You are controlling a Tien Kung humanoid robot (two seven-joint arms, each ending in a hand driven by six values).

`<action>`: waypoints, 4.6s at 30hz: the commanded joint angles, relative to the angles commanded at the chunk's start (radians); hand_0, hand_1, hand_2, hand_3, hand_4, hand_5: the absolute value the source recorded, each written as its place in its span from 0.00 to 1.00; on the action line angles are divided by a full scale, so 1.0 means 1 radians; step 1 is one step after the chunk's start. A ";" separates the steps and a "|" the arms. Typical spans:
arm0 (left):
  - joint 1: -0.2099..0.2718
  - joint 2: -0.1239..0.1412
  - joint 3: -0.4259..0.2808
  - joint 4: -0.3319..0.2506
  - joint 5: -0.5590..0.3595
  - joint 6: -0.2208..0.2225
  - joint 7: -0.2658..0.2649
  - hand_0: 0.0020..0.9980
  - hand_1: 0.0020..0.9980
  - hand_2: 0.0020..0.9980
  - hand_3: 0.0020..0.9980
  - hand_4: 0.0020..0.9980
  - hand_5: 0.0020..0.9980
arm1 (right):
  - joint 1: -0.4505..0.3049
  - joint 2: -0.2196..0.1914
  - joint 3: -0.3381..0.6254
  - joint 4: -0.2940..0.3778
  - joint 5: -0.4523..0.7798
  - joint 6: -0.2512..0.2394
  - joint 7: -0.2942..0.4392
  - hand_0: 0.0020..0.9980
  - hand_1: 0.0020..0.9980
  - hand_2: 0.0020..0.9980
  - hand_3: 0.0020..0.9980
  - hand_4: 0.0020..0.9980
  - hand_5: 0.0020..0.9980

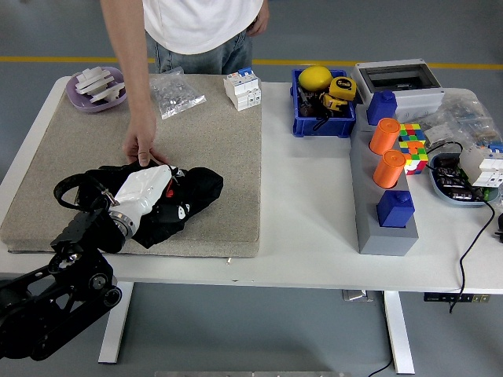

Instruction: Pick the rag up,wipe the panel,place it on the desk

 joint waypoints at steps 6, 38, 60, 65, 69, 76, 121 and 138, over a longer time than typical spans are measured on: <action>0.016 -0.004 -0.030 0.028 0.007 0.005 0.004 0.20 0.12 0.55 0.54 0.30 0.00 | -0.001 0.000 0.001 0.000 0.000 -0.001 -0.001 0.74 0.61 0.66 0.62 1.00 0.62; 0.104 0.048 -0.291 0.197 0.057 0.017 0.010 0.20 0.13 0.54 0.54 0.30 0.00 | -0.003 -0.001 0.001 0.000 -0.003 -0.002 -0.001 0.74 0.61 0.66 0.62 1.00 0.62; 0.124 0.074 -0.369 0.191 0.092 0.018 0.027 0.20 0.13 0.54 0.53 0.28 0.00 | -0.004 -0.001 0.010 0.002 -0.010 -0.002 -0.001 0.74 0.61 0.66 0.62 1.00 0.62; 0.119 0.069 -0.352 0.170 0.094 0.019 0.029 0.20 0.12 0.54 0.53 0.28 0.00 | -0.003 -0.001 0.010 0.003 -0.009 -0.002 0.000 0.73 0.61 0.66 0.62 1.00 0.62; 0.114 0.066 -0.329 0.147 0.096 0.016 0.037 0.20 0.12 0.54 0.53 0.28 0.00 | -0.002 -0.002 0.011 0.003 -0.010 -0.003 0.000 0.73 0.61 0.66 0.62 1.00 0.62; 0.092 0.058 -0.249 0.104 0.087 0.009 0.050 0.20 0.13 0.54 0.53 0.29 0.00 | -0.002 -0.002 0.011 0.002 -0.008 -0.002 0.001 0.74 0.61 0.66 0.62 1.00 0.62; -0.002 0.008 -0.016 0.012 0.077 -0.024 0.104 0.20 0.13 0.54 0.54 0.31 0.00 | 0.001 -0.003 0.008 0.004 -0.008 -0.001 0.003 0.74 0.60 0.66 0.62 1.00 0.63; 0.039 0.028 -0.137 0.130 0.122 -0.015 0.106 0.20 0.13 0.54 0.54 0.31 0.00 | 0.002 -0.005 0.018 0.006 -0.018 -0.004 0.005 0.73 0.60 0.66 0.62 1.00 0.63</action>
